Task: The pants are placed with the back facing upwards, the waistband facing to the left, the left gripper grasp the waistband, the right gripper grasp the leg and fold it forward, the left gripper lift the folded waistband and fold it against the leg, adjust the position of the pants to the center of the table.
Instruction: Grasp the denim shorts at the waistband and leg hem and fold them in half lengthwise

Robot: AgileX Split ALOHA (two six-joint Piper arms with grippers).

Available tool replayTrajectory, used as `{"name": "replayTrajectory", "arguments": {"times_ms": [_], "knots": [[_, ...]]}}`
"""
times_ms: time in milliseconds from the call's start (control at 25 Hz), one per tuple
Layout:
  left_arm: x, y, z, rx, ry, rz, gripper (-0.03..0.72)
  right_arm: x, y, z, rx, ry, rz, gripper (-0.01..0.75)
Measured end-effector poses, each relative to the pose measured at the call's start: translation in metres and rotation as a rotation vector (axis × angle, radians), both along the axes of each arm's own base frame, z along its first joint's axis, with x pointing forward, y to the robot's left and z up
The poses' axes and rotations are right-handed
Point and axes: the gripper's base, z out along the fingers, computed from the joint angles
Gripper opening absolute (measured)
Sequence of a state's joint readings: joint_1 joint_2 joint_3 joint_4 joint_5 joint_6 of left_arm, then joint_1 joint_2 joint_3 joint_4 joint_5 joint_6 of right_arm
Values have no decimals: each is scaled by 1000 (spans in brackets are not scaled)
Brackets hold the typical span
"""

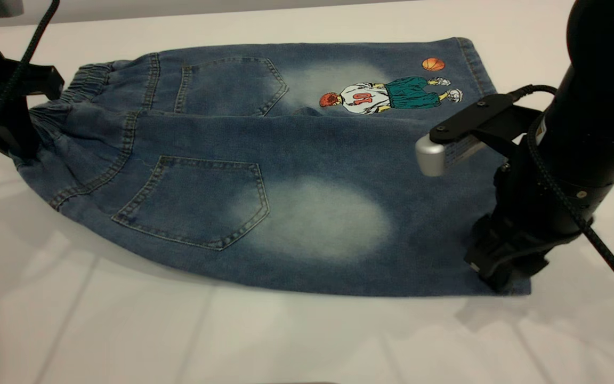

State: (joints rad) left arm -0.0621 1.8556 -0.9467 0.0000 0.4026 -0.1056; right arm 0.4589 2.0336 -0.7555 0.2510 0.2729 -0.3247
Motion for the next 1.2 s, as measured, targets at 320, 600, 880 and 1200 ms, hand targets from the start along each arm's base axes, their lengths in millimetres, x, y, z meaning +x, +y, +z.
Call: {"name": "replayTrajectory", "arguments": {"times_ms": [320,600,880,1200], "knots": [[4,-3,7,-45,39,45,65,-2,3,23,14,61,6,25],[23,-6,36,-64,59,47,65,30,20,112,131,-135,41,25],[34,-7,59,-77,72,67,65,79,-1,139,162,-227,-69,25],[47,-8,56,-162,-10,270,65,122,-40,127,213,-216,-285,25]]}}
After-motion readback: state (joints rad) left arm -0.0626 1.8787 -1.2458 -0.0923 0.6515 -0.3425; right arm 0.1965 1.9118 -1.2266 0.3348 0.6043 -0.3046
